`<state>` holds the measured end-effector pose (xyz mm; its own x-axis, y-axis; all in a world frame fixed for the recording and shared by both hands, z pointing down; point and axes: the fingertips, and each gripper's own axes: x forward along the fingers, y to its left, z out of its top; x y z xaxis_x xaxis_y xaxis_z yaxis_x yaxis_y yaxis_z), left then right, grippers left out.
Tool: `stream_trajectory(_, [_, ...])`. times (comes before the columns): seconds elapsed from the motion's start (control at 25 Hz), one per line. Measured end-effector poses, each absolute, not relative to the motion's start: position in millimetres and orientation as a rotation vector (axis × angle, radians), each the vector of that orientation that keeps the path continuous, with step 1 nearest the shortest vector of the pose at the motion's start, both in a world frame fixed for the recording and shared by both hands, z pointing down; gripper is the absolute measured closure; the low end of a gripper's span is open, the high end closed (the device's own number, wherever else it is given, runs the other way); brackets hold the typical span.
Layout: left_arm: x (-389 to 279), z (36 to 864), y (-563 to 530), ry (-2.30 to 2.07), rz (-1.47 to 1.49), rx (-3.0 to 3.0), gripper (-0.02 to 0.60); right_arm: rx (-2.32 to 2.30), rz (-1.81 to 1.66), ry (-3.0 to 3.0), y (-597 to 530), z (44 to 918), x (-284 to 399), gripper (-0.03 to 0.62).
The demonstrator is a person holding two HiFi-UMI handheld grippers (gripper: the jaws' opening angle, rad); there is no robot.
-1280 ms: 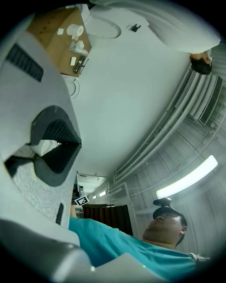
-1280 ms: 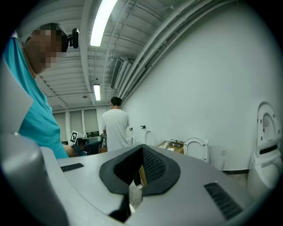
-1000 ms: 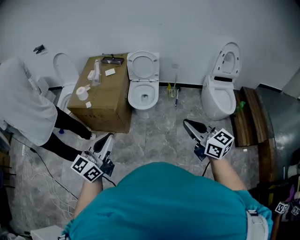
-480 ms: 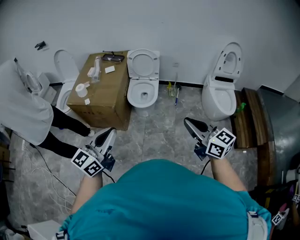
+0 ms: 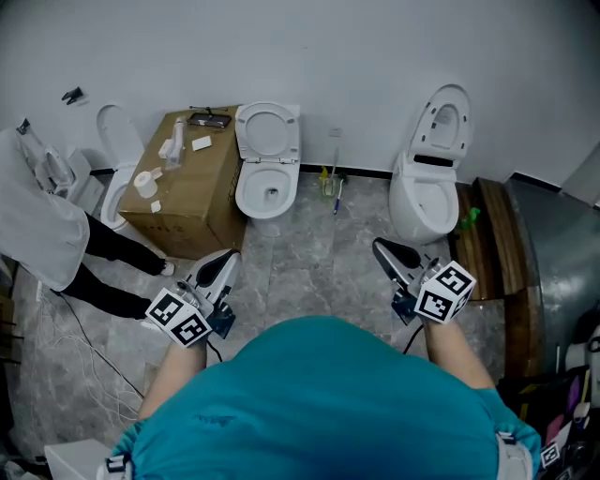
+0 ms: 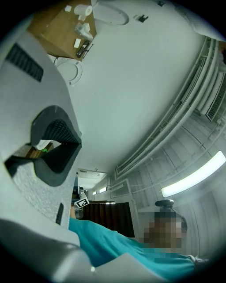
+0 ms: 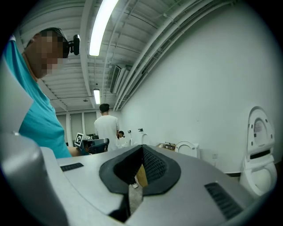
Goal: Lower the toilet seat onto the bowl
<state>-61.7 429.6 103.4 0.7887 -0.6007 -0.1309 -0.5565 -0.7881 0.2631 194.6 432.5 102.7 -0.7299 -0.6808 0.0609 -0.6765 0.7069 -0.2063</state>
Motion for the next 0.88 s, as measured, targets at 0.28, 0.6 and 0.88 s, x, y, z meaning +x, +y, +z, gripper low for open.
stream_trajectory(0.28, [4,104,414,-0.774,-0.275,2.803,0.577,-1.209,-0.337,2.872,429,102,241,0.595])
stream_trajectory(0.6, [28,109,349,-0.659,-0.292,2.821,0.577,-1.291,-0.329,2.813,384,96,259,0.595])
stream_trajectory(0.88, [20,118,246,-0.6,-0.291,2.856,0.577,-1.39,-0.263,2.792,295,85,248,0.595])
